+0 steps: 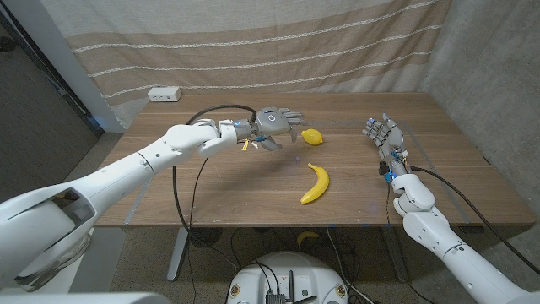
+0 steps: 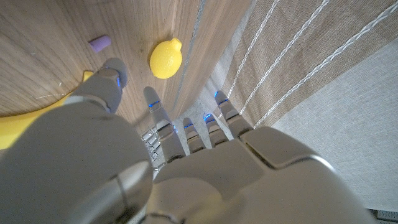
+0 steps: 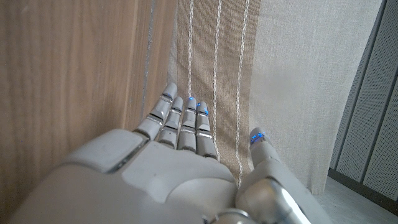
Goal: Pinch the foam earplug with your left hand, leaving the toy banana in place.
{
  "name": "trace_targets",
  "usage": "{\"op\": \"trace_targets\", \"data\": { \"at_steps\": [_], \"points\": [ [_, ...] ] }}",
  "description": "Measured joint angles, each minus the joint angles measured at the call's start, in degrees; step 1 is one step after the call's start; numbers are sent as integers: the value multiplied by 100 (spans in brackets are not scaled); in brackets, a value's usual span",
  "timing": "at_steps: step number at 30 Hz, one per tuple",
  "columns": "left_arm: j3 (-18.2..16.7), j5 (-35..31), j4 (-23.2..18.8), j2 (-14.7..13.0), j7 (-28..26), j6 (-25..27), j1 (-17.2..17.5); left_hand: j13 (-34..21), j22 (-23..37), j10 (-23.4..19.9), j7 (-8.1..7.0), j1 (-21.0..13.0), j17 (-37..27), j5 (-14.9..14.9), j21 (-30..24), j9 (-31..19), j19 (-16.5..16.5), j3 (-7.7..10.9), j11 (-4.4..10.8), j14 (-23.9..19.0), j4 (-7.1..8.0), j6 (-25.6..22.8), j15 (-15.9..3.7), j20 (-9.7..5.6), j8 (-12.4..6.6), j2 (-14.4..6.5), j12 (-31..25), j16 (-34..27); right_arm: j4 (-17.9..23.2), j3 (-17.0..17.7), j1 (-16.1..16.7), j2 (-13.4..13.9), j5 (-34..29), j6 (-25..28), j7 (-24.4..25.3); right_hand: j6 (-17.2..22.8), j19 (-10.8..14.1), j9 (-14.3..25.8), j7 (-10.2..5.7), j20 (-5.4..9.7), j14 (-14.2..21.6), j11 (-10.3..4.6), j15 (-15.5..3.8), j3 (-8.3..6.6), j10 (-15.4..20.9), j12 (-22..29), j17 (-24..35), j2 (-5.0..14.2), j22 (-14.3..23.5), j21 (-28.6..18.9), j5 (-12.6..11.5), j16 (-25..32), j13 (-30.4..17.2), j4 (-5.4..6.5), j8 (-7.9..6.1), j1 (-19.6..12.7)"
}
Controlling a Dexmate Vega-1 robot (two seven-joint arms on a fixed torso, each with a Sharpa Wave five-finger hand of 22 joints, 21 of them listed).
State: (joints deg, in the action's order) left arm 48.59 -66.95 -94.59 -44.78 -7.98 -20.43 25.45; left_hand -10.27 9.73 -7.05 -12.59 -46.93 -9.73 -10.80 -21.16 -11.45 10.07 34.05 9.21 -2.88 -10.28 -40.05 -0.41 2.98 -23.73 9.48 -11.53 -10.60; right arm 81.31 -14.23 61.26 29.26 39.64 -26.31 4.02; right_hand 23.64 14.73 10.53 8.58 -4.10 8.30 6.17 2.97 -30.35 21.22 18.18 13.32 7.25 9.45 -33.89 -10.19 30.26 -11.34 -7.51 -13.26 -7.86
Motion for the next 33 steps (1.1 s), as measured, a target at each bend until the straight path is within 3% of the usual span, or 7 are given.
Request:
{"op": "trace_targets", "data": {
  "at_steps": [33],
  "points": [
    [451, -54, 737, 230, -460, -49, -244, 0, 0, -62, 11, -98, 0, 21, 89, -2, 43, -181, 20, -31, 20, -91, -31, -19, -22, -53, 0, 0, -88, -38, -93, -22, -11, 45, -12, 20, 41, -1, 21, -41, 31, 6, -32, 15, 49, -89, 0, 0, 0, 65, 0, -61, 1, 16, 66, 0]
  ]
}}
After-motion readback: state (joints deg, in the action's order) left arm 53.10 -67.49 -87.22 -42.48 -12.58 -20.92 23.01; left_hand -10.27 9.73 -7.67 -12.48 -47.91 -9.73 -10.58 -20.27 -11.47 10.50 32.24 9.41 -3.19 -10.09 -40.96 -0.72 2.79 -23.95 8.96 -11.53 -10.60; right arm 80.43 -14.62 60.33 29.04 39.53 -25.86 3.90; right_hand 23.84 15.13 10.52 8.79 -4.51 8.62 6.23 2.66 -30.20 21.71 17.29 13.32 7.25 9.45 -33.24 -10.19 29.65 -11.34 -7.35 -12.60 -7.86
